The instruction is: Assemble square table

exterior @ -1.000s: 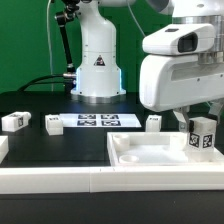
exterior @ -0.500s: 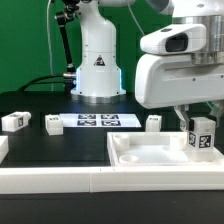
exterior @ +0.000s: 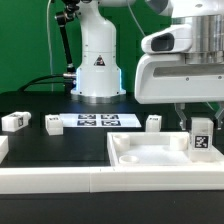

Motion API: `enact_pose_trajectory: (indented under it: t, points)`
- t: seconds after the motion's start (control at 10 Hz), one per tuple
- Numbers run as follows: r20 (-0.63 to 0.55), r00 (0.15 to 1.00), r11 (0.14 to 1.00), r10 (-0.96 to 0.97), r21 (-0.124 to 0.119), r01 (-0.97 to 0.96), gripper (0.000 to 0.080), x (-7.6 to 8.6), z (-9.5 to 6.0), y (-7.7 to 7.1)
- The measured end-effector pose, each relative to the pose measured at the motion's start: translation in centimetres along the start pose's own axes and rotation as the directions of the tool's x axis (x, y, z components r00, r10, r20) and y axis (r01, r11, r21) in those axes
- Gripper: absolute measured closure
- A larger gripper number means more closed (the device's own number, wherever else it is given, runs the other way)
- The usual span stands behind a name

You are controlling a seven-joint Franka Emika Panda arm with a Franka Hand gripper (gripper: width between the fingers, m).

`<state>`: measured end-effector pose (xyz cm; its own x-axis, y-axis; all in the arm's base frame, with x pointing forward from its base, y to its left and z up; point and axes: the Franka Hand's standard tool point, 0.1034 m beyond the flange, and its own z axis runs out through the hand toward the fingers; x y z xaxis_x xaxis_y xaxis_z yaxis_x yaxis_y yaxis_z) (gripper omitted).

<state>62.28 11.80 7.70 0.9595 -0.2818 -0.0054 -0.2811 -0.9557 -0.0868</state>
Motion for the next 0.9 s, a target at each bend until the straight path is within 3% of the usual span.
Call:
enact_pose_trajectory:
  t: [0.7, 0.8, 0.9]
  points:
    - [-0.006, 0.942, 0.942, 0.335, -0.020, -0.335, 0.0504, 0.4, -0.1, 1.3]
    - [-0.007, 0.937, 0.937, 0.350, -0.021, -0.350, 0.0425, 0.4, -0.1, 1.4]
    - [-0.006, 0.940, 0.940, 0.341, -0.020, -0.341, 0.0425, 0.4, -0.1, 1.3]
